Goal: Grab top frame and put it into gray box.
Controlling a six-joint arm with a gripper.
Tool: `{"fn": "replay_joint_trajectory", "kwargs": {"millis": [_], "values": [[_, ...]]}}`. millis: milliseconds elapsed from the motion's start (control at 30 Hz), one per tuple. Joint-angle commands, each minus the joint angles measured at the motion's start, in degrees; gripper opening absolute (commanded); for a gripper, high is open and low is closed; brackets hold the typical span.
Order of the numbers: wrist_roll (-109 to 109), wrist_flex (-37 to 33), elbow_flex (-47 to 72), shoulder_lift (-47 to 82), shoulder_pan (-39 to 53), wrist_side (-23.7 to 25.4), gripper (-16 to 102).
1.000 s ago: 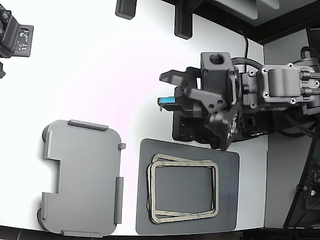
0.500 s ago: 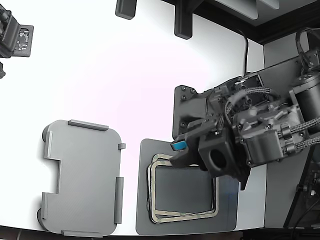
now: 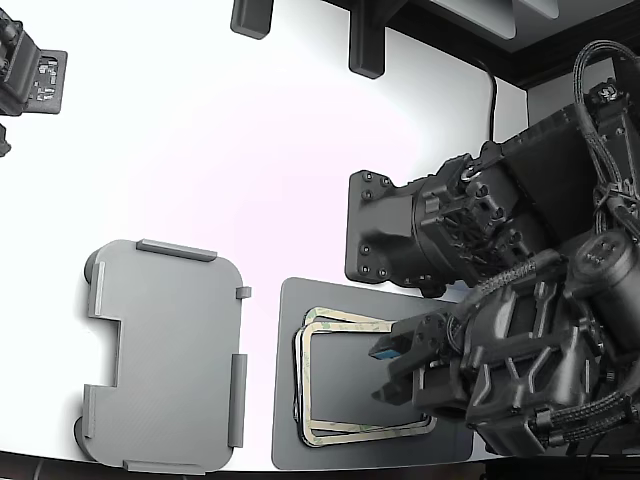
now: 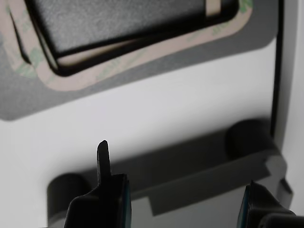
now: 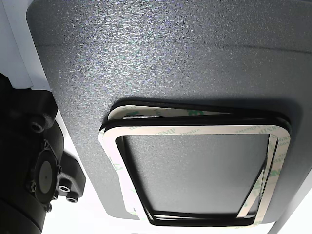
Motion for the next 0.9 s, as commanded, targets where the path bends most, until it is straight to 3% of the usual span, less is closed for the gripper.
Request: {"fn": "replay_joint_trajectory", "kwargs": {"millis": [0,67,333,567,867], "values": [[2.4,0.4,-2.8,-1.5,3.2,-0.7,89],[4.4,2.2,-4.8,-4.8,5.4,-0.7,82],[7.1,4.4,-7.8,-11.6,15.5,0.9,100],[9.9,3.0,-9.0,-16.4,20.7,-2.3,100],[12.7,-0.3,-8.7,-20.9,25.7,-0.5,100]]}}
